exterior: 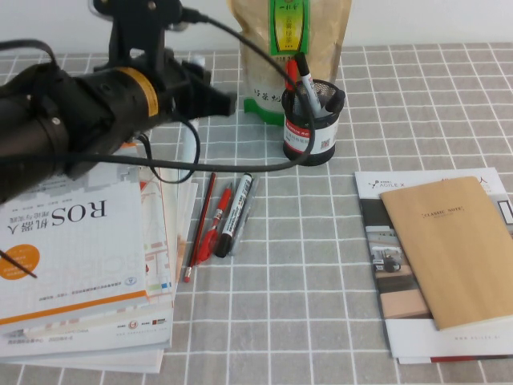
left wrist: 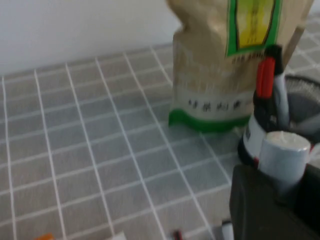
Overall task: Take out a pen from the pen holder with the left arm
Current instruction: 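Take a marker out of the pen holder and lay it on the table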
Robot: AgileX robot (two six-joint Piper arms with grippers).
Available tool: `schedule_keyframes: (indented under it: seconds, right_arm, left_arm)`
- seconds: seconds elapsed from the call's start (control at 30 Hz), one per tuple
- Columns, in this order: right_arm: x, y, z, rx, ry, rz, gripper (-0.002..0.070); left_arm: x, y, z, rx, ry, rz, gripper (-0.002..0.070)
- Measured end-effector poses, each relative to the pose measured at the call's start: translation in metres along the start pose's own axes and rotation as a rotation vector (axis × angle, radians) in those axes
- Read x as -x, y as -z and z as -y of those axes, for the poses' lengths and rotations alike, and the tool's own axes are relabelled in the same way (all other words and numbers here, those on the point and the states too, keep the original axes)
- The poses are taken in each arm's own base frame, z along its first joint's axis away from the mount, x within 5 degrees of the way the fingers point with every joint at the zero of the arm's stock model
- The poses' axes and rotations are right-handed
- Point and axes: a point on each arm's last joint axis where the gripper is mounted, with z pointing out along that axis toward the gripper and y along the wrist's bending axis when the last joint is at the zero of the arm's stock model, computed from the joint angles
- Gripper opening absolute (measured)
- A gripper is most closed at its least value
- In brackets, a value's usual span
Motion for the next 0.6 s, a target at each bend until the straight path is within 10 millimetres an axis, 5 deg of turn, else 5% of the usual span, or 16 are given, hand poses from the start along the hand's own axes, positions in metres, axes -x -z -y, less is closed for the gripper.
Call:
schedule_keyframes:
  seconds: [0.17, 0.33, 0.6]
  right_arm:
    - [0.000, 0.000, 0.000, 0.000, 0.000, 0.000, -0.0013]
    - [0.000, 0.000, 0.000, 0.000, 0.000, 0.000, -0.0013]
    - [0.000, 0.000, 0.000, 0.000, 0.000, 0.000, -0.0013]
  left_arm:
    - [-0.020, 0.002, 0.006, -0.069, -0.060, -0.212, 0.0111]
    - [-0.042, 0.000, 0.030, -0.331, -0.084, -0.392, 0.0111]
    - [-0.073, -0.038, 0.038, -0.356, -0.018, -0.509, 0.0111]
